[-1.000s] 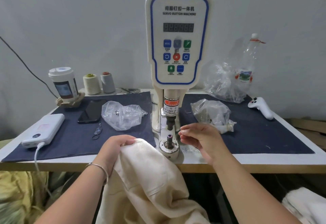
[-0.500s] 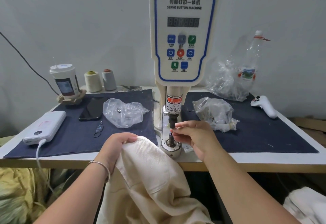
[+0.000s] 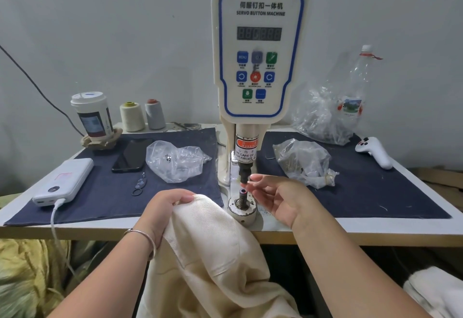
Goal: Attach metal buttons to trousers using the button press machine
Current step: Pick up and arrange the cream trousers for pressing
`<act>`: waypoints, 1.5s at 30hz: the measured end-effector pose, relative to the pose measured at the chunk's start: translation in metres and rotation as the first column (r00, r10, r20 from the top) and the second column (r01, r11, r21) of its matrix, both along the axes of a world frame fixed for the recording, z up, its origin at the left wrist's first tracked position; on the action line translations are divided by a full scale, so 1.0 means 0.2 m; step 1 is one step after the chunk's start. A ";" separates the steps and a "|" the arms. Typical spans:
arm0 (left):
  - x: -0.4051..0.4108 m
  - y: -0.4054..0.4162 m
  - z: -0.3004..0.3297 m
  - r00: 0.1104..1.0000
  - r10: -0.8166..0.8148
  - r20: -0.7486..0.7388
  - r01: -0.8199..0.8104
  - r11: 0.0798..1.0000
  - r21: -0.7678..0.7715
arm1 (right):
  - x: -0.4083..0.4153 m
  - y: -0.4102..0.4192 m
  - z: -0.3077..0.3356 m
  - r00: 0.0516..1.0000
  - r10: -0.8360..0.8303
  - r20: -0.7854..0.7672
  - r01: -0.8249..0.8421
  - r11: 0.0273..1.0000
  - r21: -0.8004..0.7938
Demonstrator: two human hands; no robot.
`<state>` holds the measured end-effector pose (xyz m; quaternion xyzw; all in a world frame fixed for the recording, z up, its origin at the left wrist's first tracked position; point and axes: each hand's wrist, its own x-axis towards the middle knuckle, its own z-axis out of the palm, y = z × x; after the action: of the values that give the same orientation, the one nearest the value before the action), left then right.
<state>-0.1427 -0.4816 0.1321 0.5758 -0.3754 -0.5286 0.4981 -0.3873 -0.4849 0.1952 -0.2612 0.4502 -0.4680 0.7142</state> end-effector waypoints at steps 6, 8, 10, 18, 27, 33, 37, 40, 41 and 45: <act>0.00 0.00 0.00 1.000 0.003 -0.001 -0.003 1.000 0.015 | 0.01 0.00 0.01 1.000 -0.003 0.004 0.003 1.000 0.018; 0.00 0.01 0.01 1.000 0.010 -0.006 -0.010 1.000 0.021 | 0.01 0.01 0.01 1.000 0.008 0.003 -0.008 1.000 0.014; 0.00 0.01 0.01 1.000 0.011 -0.006 -0.011 1.000 0.020 | 0.02 0.01 0.00 1.000 0.002 0.001 -0.002 1.000 -0.006; 0.00 0.01 0.01 1.000 0.008 0.013 -0.008 1.000 0.010 | 0.02 0.03 -0.01 0.999 -0.028 0.024 0.029 0.997 -0.076; 0.00 0.01 0.01 1.000 -0.002 0.016 0.002 1.000 0.014 | -0.32 -0.16 -0.05 0.236 -0.562 -0.793 0.022 0.818 -0.574; 0.01 -0.01 -0.01 0.999 -0.039 0.017 0.039 0.999 0.004 | -0.43 -0.45 -0.10 -0.238 -0.145 -0.960 -0.177 0.979 -0.104; 0.01 -0.02 -0.01 0.999 -0.047 0.026 0.047 0.999 -0.015 | -0.41 -0.59 -0.06 -0.142 0.194 -0.971 -0.109 0.972 0.210; 0.00 -0.01 -0.01 0.998 -0.057 0.013 0.057 0.998 -0.013 | -0.41 -0.65 -0.06 -0.202 0.217 -0.955 -0.126 0.961 0.245; 0.00 -0.01 -0.01 0.998 -0.054 0.011 0.054 0.998 -0.013 | -0.41 -0.65 -0.07 -0.205 0.206 -0.957 -0.130 0.963 0.235; 0.00 0.00 0.01 0.999 -0.046 0.005 0.046 0.999 -0.022 | -0.41 -0.59 -0.11 -0.093 0.031 -0.995 -0.055 0.998 0.037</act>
<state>-0.1427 -0.4819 0.1347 0.5627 -0.3956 -0.5344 0.4912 -0.4689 -0.6036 0.1723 -0.5418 0.8184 -0.1029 0.1613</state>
